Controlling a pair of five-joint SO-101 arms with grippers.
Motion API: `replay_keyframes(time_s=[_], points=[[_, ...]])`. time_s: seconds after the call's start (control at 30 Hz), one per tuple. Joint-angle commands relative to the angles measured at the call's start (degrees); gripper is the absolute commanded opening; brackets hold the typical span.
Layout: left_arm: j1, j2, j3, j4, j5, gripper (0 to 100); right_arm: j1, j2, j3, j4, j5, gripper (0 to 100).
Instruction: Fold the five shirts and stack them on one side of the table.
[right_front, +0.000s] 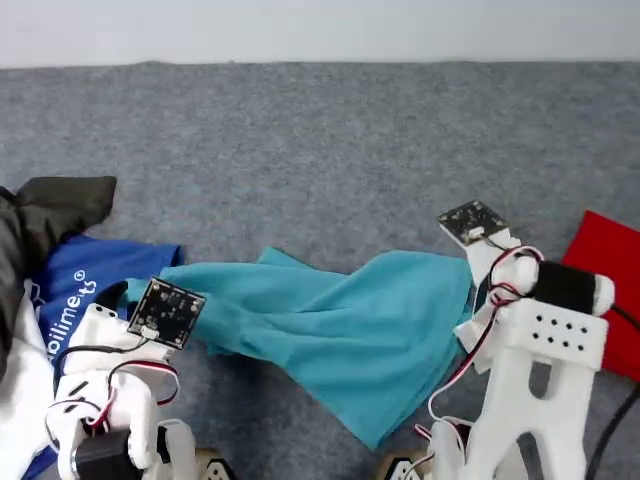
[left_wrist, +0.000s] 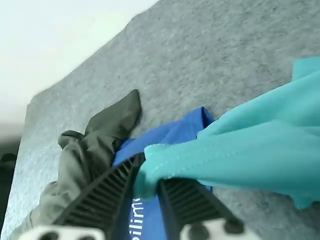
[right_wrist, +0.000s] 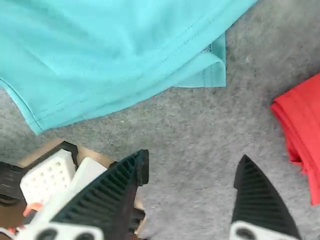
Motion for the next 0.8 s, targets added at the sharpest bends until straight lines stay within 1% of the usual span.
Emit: replay_keyframes(time_s=[0.0, 0.07, 0.13, 0.23, 0.3, 0.4, 0.5, 0.63, 0.77], points=[[-0.53, 0.0, -0.22, -4.4, 0.0, 1, 0.75, -1.45, -0.79, 2.15, 1.49, 28.4], [-2.37, 0.18, -0.22, -7.47, 1.58, 1, -0.84, -1.45, -0.79, 2.07, 1.32, 28.4], [-5.45, 0.26, 0.92, -12.31, 5.45, 1, -3.65, -1.45, -0.7, 2.07, 1.23, 28.4], [-10.02, 0.26, 5.76, -20.13, 7.03, 1, -11.56, -1.45, -0.7, 2.07, 1.05, 28.4], [-11.52, 0.26, 8.66, -23.21, 7.03, 1, -17.98, -1.36, -0.62, 1.98, -1.05, 28.4], [-11.78, 0.26, 11.3, -24.26, 6.95, 1, -28.09, -0.22, -0.53, -0.13, -5.45, 28.4], [-11.69, 0.09, 13.41, -24.44, 5.8, 1, -37.14, 5.32, -0.53, -1.98, -9.41, 28.4], [-11.87, 0.0, 15.16, -24.44, 5.8, 1, -47.43, 15.78, -1.67, -2.86, -16.0, 28.4], [-11.96, 0.0, 15.08, -24.44, 5.8, 1, -55.69, 25.01, -5.1, -2.68, -21.71, 28.4]])
